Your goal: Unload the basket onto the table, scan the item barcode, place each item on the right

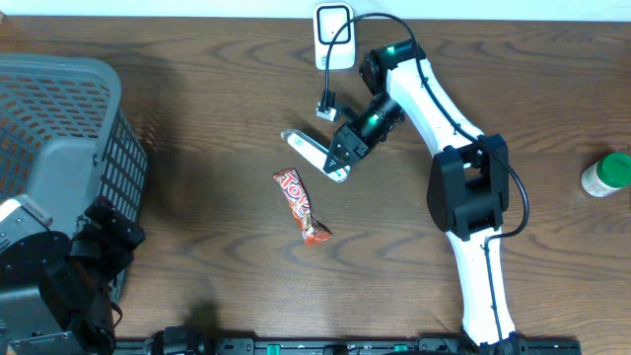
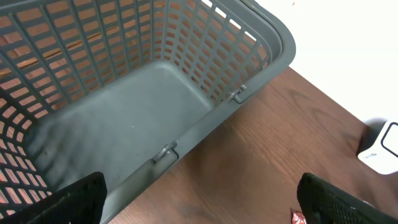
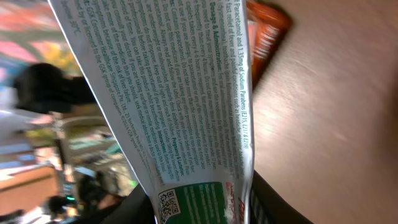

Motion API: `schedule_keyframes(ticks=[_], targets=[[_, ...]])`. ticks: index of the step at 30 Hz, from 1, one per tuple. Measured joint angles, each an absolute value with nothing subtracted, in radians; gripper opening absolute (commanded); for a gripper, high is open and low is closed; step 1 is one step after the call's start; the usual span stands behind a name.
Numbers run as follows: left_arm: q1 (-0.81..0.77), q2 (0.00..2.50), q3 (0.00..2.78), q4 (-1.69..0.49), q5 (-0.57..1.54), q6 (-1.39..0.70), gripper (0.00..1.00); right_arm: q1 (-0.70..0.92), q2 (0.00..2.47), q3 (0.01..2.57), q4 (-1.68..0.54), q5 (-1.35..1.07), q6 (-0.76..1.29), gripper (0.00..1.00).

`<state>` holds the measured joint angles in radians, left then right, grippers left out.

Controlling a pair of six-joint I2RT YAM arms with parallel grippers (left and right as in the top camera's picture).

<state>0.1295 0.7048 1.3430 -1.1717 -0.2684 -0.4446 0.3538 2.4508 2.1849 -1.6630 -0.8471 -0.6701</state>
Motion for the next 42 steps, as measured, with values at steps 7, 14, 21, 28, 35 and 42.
schedule_keyframes(ticks=[7, 14, 21, 28, 35, 42], targets=[[0.13, 0.705, 1.343, -1.172, -0.268, -0.445, 0.98, 0.354, 2.451, 2.187, -1.697, -0.97, -0.677, 0.3], [0.13, 0.705, 1.343, -1.172, -0.268, -0.445, 0.98, 0.354, 2.451, 2.187, -1.62, -0.965, -0.673, 0.25], [0.13, 0.705, 1.343, -1.172, -0.268, -0.445, 0.98, 0.354, 2.451, 2.187, -1.279, -0.738, -0.439, 0.27], [0.13, 0.705, 1.343, -1.172, -0.268, -0.445, 0.98, 0.354, 2.451, 2.187, -1.052, -0.416, -0.298, 0.32], [0.13, 0.705, 1.343, -1.172, -0.268, -0.445, 0.98, 0.354, 2.451, 2.188, -0.838, -0.094, -0.269, 0.28], [0.13, 0.705, 1.343, -1.171, -0.268, -0.445, 0.98, 0.354, 2.451, 2.189, -0.62, 0.102, -0.283, 0.21]])
